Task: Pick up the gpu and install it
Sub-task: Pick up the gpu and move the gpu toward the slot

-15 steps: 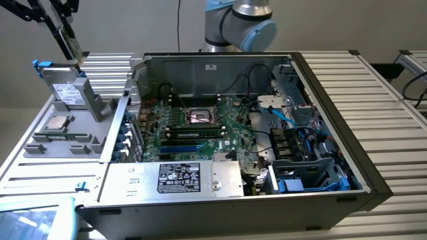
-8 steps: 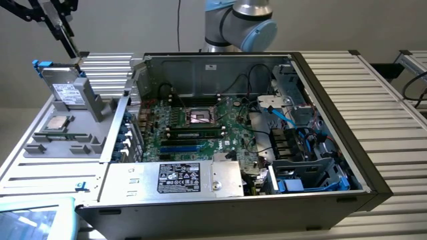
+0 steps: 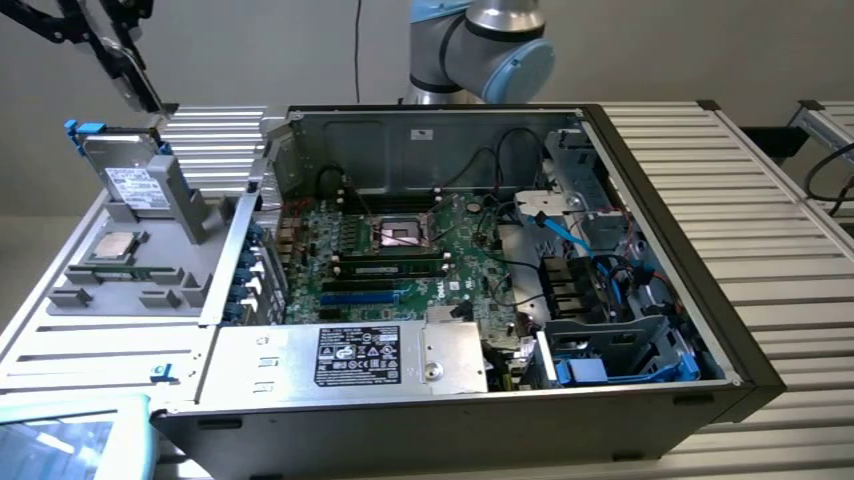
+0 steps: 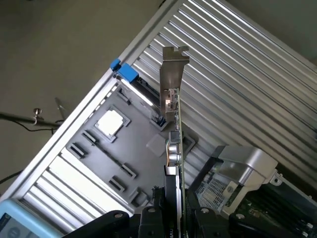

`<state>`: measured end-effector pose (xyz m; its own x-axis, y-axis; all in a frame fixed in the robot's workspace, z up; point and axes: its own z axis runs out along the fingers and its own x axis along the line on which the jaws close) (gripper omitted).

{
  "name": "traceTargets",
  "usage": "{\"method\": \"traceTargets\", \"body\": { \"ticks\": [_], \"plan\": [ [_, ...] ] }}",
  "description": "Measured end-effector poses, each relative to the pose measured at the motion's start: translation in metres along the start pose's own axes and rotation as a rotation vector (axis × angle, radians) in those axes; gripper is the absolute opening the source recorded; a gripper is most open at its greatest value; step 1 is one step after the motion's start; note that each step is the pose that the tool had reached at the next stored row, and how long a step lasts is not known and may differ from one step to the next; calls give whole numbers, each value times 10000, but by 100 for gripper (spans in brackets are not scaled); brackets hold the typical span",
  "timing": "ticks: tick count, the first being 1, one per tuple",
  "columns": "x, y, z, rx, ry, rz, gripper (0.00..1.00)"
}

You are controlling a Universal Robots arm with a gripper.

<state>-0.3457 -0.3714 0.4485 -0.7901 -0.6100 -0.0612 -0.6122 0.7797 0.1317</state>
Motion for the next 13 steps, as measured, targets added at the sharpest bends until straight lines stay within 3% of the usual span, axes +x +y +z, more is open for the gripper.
{"method": "traceTargets", "body": {
  "ticks": [13],
  "plan": [
    [0, 0, 0, -498, 83, -2207, 29]
  ]
}}
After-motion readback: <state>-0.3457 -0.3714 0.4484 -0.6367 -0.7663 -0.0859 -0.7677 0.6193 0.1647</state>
